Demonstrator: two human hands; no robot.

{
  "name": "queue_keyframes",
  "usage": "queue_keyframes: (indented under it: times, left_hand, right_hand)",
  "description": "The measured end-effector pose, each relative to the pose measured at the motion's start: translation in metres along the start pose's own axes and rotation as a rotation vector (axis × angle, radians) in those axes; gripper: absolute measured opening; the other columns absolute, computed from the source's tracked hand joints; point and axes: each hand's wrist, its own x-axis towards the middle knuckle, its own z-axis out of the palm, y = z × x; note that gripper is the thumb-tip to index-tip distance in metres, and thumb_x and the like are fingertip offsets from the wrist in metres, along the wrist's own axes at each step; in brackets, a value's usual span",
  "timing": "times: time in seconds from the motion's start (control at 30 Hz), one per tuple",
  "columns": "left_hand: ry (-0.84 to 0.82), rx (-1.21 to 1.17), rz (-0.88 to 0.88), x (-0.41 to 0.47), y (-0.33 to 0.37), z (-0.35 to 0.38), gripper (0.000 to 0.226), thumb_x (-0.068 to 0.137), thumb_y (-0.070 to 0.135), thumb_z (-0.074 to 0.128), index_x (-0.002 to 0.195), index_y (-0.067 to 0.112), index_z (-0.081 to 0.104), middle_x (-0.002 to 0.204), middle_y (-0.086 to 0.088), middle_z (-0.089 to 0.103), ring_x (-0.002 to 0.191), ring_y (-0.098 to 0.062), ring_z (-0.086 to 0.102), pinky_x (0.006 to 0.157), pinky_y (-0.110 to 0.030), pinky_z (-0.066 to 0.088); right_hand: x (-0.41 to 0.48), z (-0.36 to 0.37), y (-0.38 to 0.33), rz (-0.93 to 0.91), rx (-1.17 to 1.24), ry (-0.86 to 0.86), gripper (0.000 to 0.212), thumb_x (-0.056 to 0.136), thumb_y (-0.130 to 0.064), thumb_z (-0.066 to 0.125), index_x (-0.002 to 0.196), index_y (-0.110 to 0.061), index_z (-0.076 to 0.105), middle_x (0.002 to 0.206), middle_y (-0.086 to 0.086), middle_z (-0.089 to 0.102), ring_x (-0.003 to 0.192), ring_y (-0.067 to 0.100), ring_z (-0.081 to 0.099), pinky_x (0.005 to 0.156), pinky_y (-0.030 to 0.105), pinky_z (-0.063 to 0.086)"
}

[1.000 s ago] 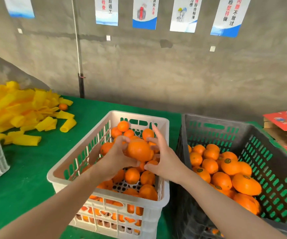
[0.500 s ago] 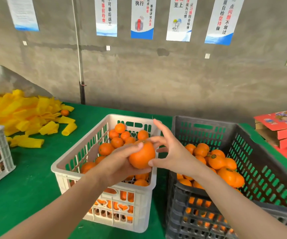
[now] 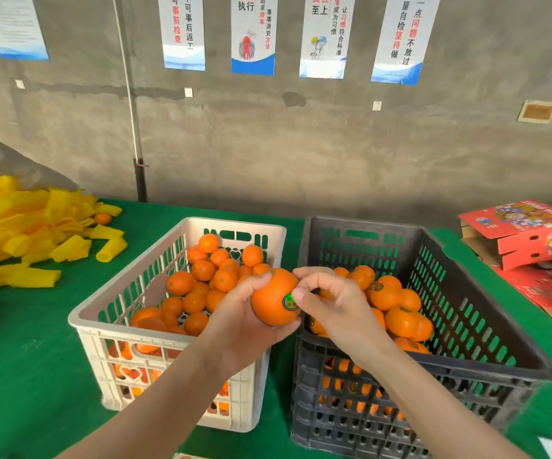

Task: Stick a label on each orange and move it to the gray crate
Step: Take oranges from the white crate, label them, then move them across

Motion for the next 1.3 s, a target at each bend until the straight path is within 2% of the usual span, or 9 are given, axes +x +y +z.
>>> queue_keyframes:
  times: [0.17, 0.43, 0.57, 0.73, 0.83, 0.93, 1.07, 1.2, 1.3]
  left_hand:
    - [-0.033, 0.002, -0.009, -0.001, -0.008, 0.01, 0.054, 0.079, 0.03, 0.063, 0.129, 0.014, 0.054, 0.123, -0.016, 0.064, 0.11, -0.026, 0.064, 0.085, -0.041, 0.054]
    - [-0.064, 0.015, -0.007, 0.001, -0.018, 0.017, 0.051, 0.079, 0.028, 0.062, 0.128, 0.013, 0.054, 0.116, -0.016, 0.067, 0.102, -0.028, 0.067, 0.079, -0.04, 0.057]
    - [-0.024, 0.039, 0.013, 0.003, -0.02, 0.018, 0.051, 0.08, 0.028, 0.061, 0.128, 0.014, 0.053, 0.118, -0.017, 0.066, 0.1, -0.029, 0.068, 0.077, -0.041, 0.057]
    - [-0.032, 0.147, 0.048, 0.019, -0.026, 0.036, 0.044, 0.085, 0.044, 0.055, 0.121, 0.018, 0.058, 0.111, -0.012, 0.07, 0.099, -0.025, 0.069, 0.069, -0.033, 0.059]
    - [0.084, 0.345, 0.08, 0.044, -0.038, 0.051, 0.058, 0.093, 0.059, 0.029, 0.125, 0.018, 0.055, 0.114, -0.011, 0.069, 0.103, -0.024, 0.067, 0.078, -0.035, 0.057]
    - [0.264, 0.901, 0.295, 0.068, -0.051, 0.059, 0.043, 0.103, 0.042, 0.024, 0.124, 0.014, 0.049, 0.107, -0.012, 0.067, 0.091, -0.02, 0.065, 0.081, -0.033, 0.052]
    - [0.078, 1.74, 0.368, 0.09, -0.066, 0.052, 0.032, 0.1, 0.021, 0.043, 0.131, 0.013, 0.041, 0.102, -0.011, 0.064, 0.083, -0.022, 0.056, 0.068, -0.03, 0.04]
    - [0.053, 1.903, 0.333, 0.096, -0.071, 0.048, 0.031, 0.098, 0.028, 0.048, 0.127, 0.016, 0.046, 0.095, -0.006, 0.062, 0.079, -0.022, 0.054, 0.064, -0.033, 0.041]
    - [0.074, 1.881, 0.357, 0.095, -0.071, 0.045, 0.026, 0.098, 0.028, 0.047, 0.122, 0.016, 0.049, 0.091, -0.004, 0.06, 0.078, -0.021, 0.055, 0.063, -0.033, 0.043]
  right_hand:
    - [-0.007, -0.003, 0.007, -0.1, -0.163, 0.069, 0.016, 0.088, -0.013, 0.064, 0.078, -0.025, 0.061, 0.11, -0.015, 0.055, 0.109, -0.003, 0.051, 0.093, 0.037, 0.048]
    - [-0.018, 0.001, 0.019, -0.322, -0.391, 0.243, 0.01, 0.087, -0.025, 0.059, 0.089, -0.015, 0.059, 0.104, -0.004, 0.058, 0.099, 0.0, 0.05, 0.078, 0.016, 0.043]
    - [-0.021, -0.005, 0.024, -0.184, -0.3, 0.195, 0.041, 0.085, -0.053, 0.051, 0.121, -0.047, 0.032, 0.107, -0.03, 0.047, 0.102, -0.005, 0.049, 0.08, 0.016, 0.046]
    - [-0.016, -0.016, 0.03, -0.158, -0.297, 0.051, 0.073, 0.076, -0.039, 0.071, 0.137, -0.033, 0.033, 0.12, -0.022, 0.039, 0.111, -0.006, 0.043, 0.089, 0.01, 0.043]
    - [-0.005, -0.039, 0.031, -0.106, -0.368, 0.117, 0.077, 0.071, -0.023, 0.079, 0.134, -0.031, 0.036, 0.118, -0.018, 0.038, 0.103, -0.008, 0.039, 0.08, 0.002, 0.04]
    - [0.015, -0.08, 0.039, 0.021, -0.473, 0.139, 0.079, 0.067, -0.024, 0.081, 0.132, -0.027, 0.037, 0.124, -0.009, 0.043, 0.106, 0.003, 0.043, 0.08, 0.009, 0.039]
    - [0.038, -0.139, 0.071, 0.375, -0.786, -0.191, 0.076, 0.066, -0.02, 0.081, 0.13, -0.018, 0.039, 0.117, 0.002, 0.051, 0.1, 0.019, 0.051, 0.072, 0.027, 0.04]
    - [0.042, -0.157, 0.117, 0.681, -1.05, -0.782, 0.085, 0.072, -0.01, 0.08, 0.142, -0.011, 0.032, 0.141, 0.012, 0.041, 0.117, 0.03, 0.049, 0.076, 0.033, 0.046]
    - [0.039, -0.155, 0.15, 0.798, -1.04, -0.975, 0.076, 0.08, -0.002, 0.071, 0.145, -0.009, 0.031, 0.145, 0.013, 0.037, 0.117, 0.03, 0.05, 0.087, 0.037, 0.05]
